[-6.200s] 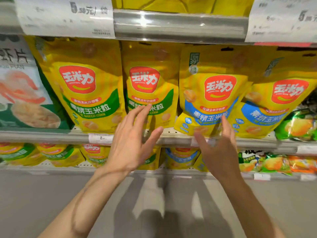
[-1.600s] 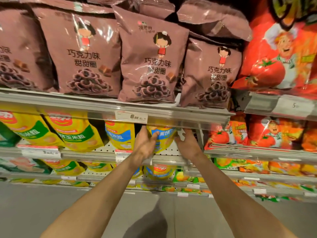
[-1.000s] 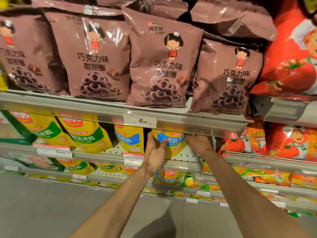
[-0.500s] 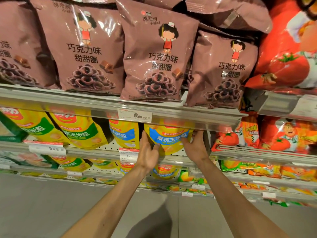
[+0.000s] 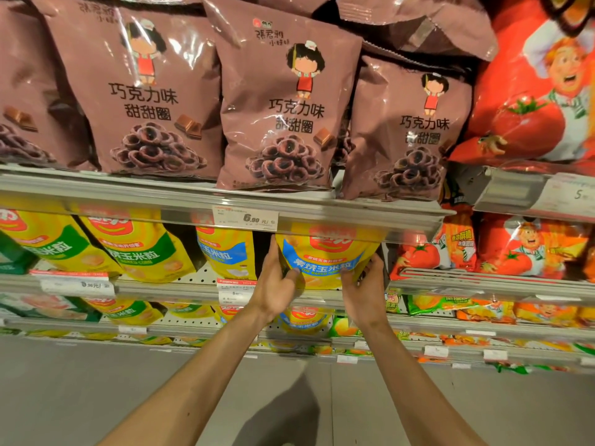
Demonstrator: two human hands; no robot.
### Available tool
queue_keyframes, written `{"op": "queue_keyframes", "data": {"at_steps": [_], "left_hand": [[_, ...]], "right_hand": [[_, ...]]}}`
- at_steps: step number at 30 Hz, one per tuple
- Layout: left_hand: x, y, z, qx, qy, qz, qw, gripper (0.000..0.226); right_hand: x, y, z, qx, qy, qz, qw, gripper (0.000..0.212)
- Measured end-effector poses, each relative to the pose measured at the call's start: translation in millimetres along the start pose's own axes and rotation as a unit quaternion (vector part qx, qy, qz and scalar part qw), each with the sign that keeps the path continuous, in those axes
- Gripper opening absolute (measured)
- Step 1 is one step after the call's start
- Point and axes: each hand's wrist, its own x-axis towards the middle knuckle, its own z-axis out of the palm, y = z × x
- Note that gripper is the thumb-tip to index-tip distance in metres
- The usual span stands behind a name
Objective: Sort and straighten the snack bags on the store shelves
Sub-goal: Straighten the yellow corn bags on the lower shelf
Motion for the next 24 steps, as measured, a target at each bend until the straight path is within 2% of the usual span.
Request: {"op": "queue_keyframes", "data": {"at_steps": [6,9,13,16,19,21,24], "left_hand": [[-5,-2,1,0.045,0.005,-0.013,0.999,0.088],[-6,0,-2,0.05,-0.015,-0.009,0.999,0.086],[-11,-7,-7,0.055,-0.015,-0.046,0.997,0.088],[-27,-7,-13,0.081,-0.021,-0.04,0.996,0.079],[-53,-5,-33,0.15,-0.014,-0.004,0.989,0.068],[-67,-5,-56,0.216,-0.011,0.026,0.976,0.061],[-78,-7,-97,0.32,-0.01,0.067,0.945,0.058]], "right_hand": [[-10,-2,4,-0.02,0.039,0.003,0.999,0.045],[-12,-4,4,-0.019,0.039,0.009,0.999,0.053],[-17,-5,0,-0.027,0.042,0.016,0.999,0.065],[-27,-9,0,-0.015,0.055,0.025,0.998,0.058],[-43,-10,8,-0.01,0.105,0.022,0.994,0.041],[-57,-13,22,-0.022,0.127,0.002,0.992,0.03],[-77,-28,49,-0.005,0.115,0.006,0.993,0.022]]}}
